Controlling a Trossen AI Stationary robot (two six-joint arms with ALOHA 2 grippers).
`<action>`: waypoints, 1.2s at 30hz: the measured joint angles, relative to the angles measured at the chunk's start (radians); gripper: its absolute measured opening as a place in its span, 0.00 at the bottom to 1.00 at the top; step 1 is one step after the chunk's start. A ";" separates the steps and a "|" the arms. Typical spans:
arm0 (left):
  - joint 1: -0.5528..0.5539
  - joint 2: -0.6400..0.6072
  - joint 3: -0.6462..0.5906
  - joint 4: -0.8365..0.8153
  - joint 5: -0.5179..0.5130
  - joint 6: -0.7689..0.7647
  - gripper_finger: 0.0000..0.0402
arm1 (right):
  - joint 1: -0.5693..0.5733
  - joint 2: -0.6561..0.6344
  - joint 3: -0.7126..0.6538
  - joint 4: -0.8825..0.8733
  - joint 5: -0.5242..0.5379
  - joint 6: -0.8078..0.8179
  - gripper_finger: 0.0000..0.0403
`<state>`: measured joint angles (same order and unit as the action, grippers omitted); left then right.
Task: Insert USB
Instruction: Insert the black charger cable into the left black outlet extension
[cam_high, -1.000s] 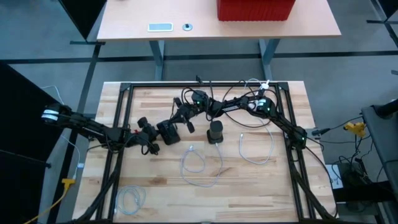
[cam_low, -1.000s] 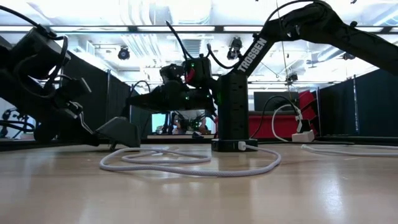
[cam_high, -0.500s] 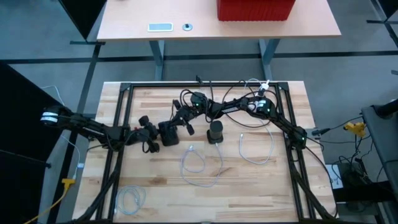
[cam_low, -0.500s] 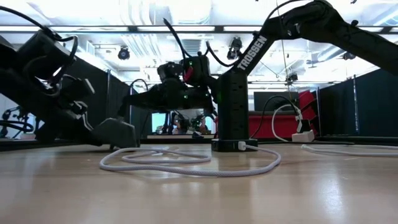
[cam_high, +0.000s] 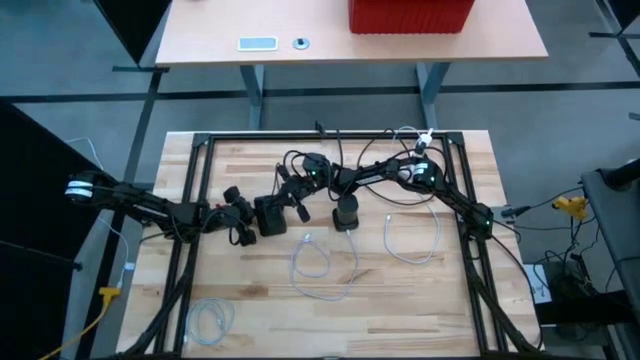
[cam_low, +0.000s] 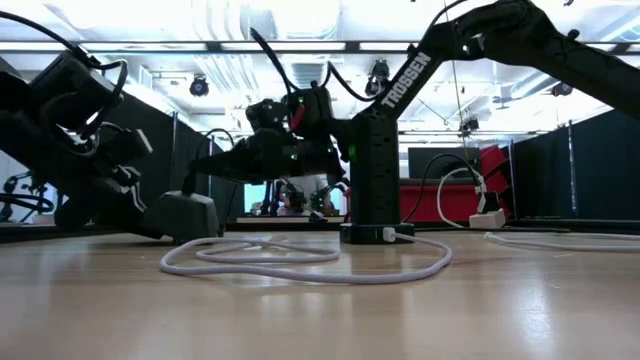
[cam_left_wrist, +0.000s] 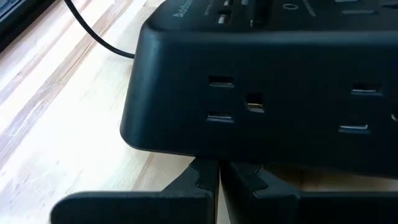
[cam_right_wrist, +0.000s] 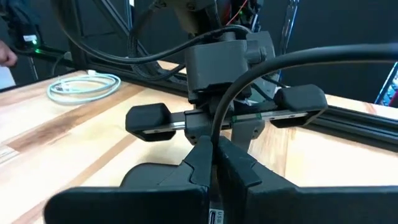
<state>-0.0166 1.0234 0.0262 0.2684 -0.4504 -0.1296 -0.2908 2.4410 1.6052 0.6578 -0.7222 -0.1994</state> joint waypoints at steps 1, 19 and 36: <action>0.000 -0.001 0.002 -0.001 0.001 -0.004 0.00 | 0.001 -0.004 -0.001 -0.014 0.011 -0.001 0.04; 0.000 -0.058 0.177 -0.362 0.012 -0.081 0.00 | 0.010 -0.199 0.044 -0.539 0.204 -0.122 0.50; 0.001 -0.324 0.500 -0.855 0.050 -0.306 0.00 | 0.031 -0.274 0.119 -0.978 0.408 0.137 0.69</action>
<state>-0.0158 0.6992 0.5259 -0.5869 -0.4006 -0.4356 -0.2602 2.1671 1.7242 -0.3206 -0.3140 -0.0623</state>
